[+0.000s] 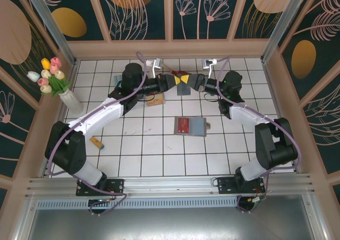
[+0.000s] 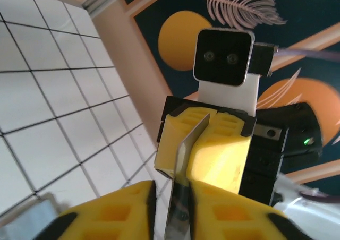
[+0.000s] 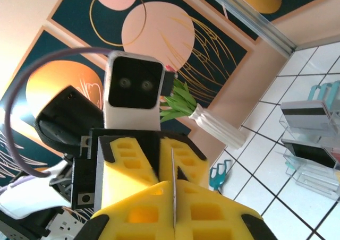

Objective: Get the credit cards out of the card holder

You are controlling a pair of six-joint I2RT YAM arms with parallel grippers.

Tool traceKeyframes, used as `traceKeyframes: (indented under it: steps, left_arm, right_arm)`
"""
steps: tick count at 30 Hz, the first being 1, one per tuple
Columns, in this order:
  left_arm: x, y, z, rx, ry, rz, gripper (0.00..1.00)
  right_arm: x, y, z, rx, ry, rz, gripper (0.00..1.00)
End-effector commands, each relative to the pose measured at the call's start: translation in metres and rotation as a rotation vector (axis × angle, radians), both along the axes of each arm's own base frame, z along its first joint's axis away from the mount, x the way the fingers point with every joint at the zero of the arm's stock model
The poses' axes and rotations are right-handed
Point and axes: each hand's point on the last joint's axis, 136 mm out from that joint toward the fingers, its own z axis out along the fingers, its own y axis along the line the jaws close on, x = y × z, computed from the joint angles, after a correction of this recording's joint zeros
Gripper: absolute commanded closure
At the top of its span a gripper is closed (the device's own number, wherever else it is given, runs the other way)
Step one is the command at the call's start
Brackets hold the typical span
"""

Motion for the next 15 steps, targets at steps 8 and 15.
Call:
traceKeyframes:
  steps: [8,15]
  left_arm:
    - [-0.012,0.0,0.033,-0.194,-0.024,-0.043,0.64]
    - [-0.006,0.0,0.027,-0.178,-0.022,-0.016,0.8]
  right_arm:
    - [0.007,0.0,0.03,0.158,0.034,-0.061,0.97]
    - [0.007,0.009,0.025,0.165,0.072,-0.029,0.96]
